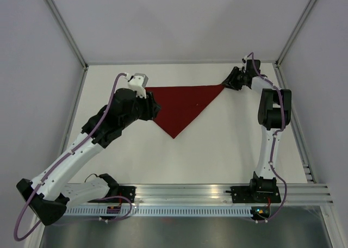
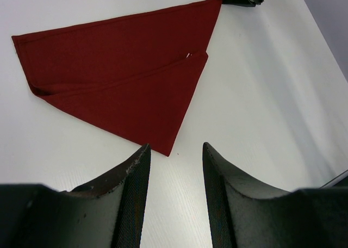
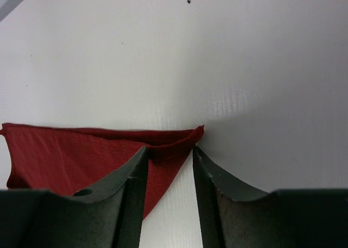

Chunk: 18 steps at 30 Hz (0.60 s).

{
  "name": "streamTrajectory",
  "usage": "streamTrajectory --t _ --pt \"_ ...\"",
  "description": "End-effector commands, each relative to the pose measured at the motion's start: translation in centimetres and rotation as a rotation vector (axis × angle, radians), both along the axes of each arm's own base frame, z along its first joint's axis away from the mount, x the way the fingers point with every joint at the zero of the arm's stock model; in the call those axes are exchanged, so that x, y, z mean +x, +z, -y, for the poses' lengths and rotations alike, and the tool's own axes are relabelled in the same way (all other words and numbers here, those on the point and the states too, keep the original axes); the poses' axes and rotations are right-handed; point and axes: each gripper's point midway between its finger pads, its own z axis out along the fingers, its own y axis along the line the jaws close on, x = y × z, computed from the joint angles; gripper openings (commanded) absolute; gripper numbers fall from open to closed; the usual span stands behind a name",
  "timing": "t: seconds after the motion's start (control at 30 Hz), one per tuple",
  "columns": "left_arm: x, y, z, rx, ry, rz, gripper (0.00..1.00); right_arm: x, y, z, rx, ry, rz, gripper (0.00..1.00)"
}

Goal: Fold the napkin, place the utensils inside, and roll it up
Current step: Fold the napkin at the center of the board.

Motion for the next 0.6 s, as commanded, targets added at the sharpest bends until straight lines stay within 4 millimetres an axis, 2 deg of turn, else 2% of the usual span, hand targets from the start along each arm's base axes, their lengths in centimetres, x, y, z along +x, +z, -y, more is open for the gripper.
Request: streamTrajectory --t 0.0,0.03,0.17,0.27,0.33,0.43,0.57 --pt "0.2 0.4 0.5 -0.043 0.003 0.003 0.49 -0.1 -1.4 -0.5 0.056 -0.010 -0.034 0.43" --pt "0.1 0.4 0.5 -0.045 0.004 0.001 0.49 0.1 -1.2 -0.6 0.062 -0.012 -0.025 0.38" --pt "0.1 0.4 0.4 -0.046 0.005 0.004 0.49 0.3 -0.9 -0.6 0.064 -0.010 -0.006 0.27" --pt "0.0 0.3 0.4 -0.048 0.005 0.001 0.49 0.6 0.1 -0.6 0.059 -0.007 0.024 0.21" --pt "0.0 0.1 0.5 -0.047 0.004 -0.006 0.49 0.8 1.3 -0.6 0.052 -0.001 0.058 0.17" --pt "0.0 0.1 0.4 -0.049 0.004 -0.008 0.49 1.0 3.7 -0.7 0.015 0.015 0.121 0.16" --pt "0.0 0.2 0.5 -0.054 0.004 -0.007 0.48 1.0 8.0 -1.8 -0.072 0.074 0.228 0.15"
